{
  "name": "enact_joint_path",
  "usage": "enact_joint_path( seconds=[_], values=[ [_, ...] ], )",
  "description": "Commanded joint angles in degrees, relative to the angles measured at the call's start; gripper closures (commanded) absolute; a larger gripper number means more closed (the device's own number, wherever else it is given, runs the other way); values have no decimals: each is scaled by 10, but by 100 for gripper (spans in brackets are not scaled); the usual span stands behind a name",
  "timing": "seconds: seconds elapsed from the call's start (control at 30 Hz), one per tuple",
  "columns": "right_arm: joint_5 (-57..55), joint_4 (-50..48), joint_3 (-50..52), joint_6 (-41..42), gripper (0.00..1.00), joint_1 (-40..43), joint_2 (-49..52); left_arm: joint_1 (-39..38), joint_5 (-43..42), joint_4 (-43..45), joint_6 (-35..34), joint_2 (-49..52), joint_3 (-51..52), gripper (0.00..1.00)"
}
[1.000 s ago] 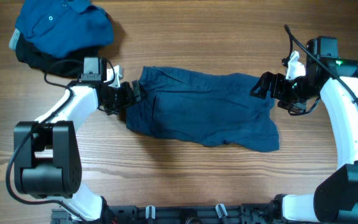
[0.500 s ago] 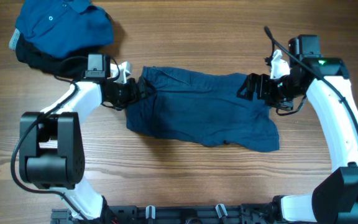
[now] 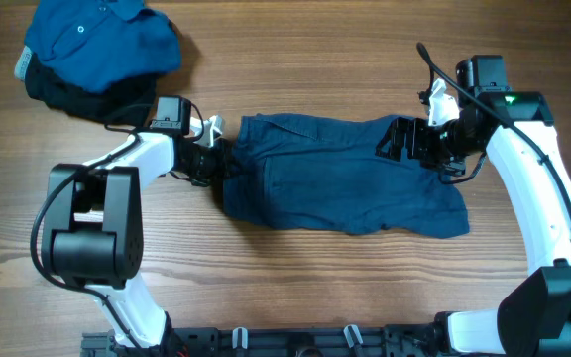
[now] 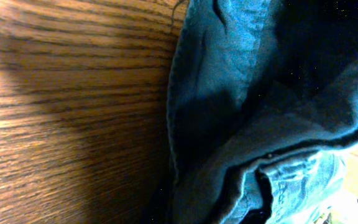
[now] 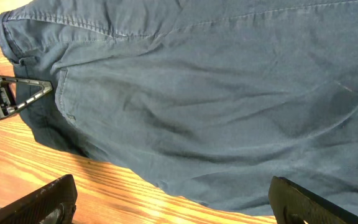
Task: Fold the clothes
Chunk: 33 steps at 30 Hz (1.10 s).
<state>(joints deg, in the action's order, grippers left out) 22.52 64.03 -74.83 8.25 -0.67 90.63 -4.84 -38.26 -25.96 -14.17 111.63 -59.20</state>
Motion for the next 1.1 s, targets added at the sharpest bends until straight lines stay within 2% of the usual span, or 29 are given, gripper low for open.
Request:
enact_joint_path(
  seconds=[0.0, 0.27, 0.37, 0.47, 0.8, 0.9, 1.07],
  values=[
    [11, -2, -9, -6, 0, -2, -13, 21, 20, -10, 3, 12, 10, 96],
    [11, -1, -9, -6, 1, -2, -12, 91, 21, -108, 21, -3, -42, 96],
    [11, 0, -8, -6, 1, -3, -12, 106, 78, -171, 22, -31, -79, 96],
    [17, -1, -8, -6, 1, -9, -12, 107, 162, -240, 5, -59, -121, 96],
    [28, -3, -8, -6, 1, -44, -12, 104, 303, -403, -45, -98, -252, 96],
    [22, -7, -8, -1, 1, -44, -12, 100, 309, -420, -45, -103, -268, 96],
    [-53, -17, -8, 44, 0, -44, -12, 66, 309, -440, -45, -115, -285, 96]
  ],
)
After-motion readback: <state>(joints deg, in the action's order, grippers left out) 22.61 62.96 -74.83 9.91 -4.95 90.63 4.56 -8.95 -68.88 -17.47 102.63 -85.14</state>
